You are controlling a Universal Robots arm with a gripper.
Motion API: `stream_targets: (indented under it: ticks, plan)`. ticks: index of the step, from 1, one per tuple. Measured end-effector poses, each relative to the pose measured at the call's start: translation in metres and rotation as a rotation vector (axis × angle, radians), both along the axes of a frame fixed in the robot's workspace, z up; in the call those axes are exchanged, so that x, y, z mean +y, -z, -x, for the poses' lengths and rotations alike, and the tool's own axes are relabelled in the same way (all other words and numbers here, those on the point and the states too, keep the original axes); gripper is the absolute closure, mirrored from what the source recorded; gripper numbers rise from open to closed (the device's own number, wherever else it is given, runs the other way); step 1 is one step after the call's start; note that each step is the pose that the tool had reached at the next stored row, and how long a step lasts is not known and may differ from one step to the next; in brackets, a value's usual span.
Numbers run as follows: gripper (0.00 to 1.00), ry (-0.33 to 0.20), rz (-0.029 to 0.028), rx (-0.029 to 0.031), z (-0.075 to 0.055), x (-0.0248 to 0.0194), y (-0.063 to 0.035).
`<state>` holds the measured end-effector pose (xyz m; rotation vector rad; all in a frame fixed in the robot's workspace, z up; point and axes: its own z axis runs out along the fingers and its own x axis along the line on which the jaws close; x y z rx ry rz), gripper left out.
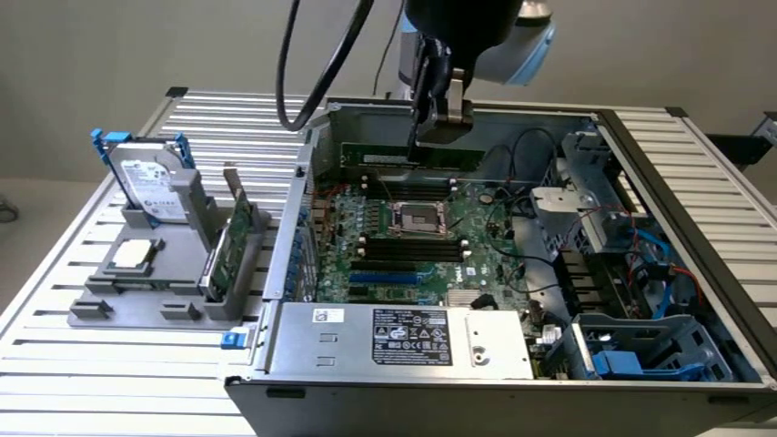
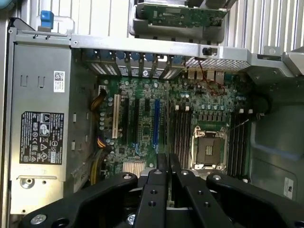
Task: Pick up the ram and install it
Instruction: 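Pick up the ram and move it above insertion slot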
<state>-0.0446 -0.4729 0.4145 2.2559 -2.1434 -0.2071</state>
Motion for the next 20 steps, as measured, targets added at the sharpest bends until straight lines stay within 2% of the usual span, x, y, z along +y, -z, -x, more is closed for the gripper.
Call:
stream_targets:
  ticks: [5,14,16,20]
  plan:
    - [0.87,0.002,0.0088,-0.0006,-0.002,0.0103,0.0055]
    - [0.87,0.009,0.0076,-0.0006,-0.023,0.0130,0.0144]
    - [0.87,0.011,0.0075,-0.0006,-0.025,0.0147,0.0181]
    - [0.87,0.014,0.0073,-0.0007,-0.025,0.0208,0.0244]
